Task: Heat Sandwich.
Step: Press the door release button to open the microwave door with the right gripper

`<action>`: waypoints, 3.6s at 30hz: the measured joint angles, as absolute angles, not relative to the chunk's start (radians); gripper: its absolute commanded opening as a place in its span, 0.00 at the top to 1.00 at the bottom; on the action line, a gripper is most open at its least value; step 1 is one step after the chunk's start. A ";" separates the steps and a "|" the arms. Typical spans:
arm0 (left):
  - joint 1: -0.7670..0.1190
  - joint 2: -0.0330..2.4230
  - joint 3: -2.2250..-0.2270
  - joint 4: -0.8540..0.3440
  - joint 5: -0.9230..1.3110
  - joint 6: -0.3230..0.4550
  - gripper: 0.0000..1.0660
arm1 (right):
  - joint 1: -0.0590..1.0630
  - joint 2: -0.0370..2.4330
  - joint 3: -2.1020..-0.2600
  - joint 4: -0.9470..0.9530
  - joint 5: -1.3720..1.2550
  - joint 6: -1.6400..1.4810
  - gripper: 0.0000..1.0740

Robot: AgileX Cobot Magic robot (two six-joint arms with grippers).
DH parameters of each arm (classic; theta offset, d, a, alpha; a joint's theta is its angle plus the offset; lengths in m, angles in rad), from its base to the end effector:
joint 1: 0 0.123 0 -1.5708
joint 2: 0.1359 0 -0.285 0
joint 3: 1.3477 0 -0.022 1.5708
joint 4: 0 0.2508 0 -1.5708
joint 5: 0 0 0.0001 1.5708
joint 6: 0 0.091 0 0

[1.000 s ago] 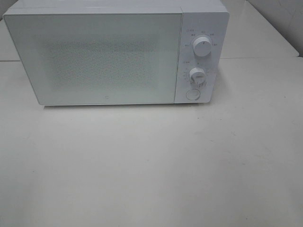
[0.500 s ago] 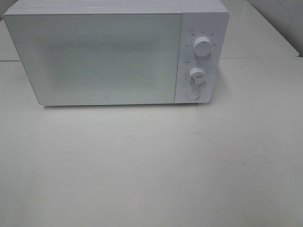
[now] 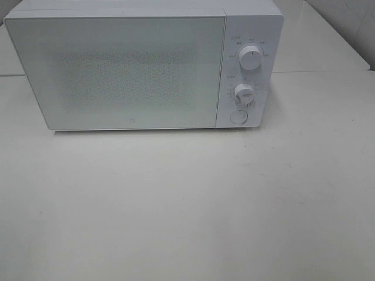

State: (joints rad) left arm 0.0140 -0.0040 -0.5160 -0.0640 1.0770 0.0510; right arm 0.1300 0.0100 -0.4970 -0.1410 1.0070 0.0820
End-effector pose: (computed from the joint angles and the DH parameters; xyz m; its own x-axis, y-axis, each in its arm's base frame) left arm -0.0080 -0.0052 0.2805 -0.4511 0.0143 -0.8924 0.0456 0.9989 -0.0070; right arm 0.0002 -0.0109 0.2815 -0.4119 -0.0476 -0.9100 -0.0190 0.9989 -0.0436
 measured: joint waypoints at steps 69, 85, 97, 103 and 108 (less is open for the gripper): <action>0.014 -0.004 -0.516 -0.064 1.077 0.051 0.08 | 0.124 0.726 -0.517 -0.119 0.286 0.083 0.30; 0.014 -0.004 -0.516 -0.064 1.077 0.051 0.08 | 0.124 0.964 -0.516 -0.119 -0.047 0.090 0.30; 0.014 -0.004 -0.516 -0.064 1.077 0.051 0.08 | 0.124 1.121 -0.339 -0.051 -0.547 0.041 0.30; 0.014 -0.004 -0.516 -0.064 1.077 0.051 0.08 | 0.124 1.212 -0.296 0.072 -0.687 -0.035 0.30; 0.014 -0.004 -0.516 -0.064 1.077 0.051 0.08 | 0.137 1.269 -0.296 0.118 -0.744 -0.049 0.30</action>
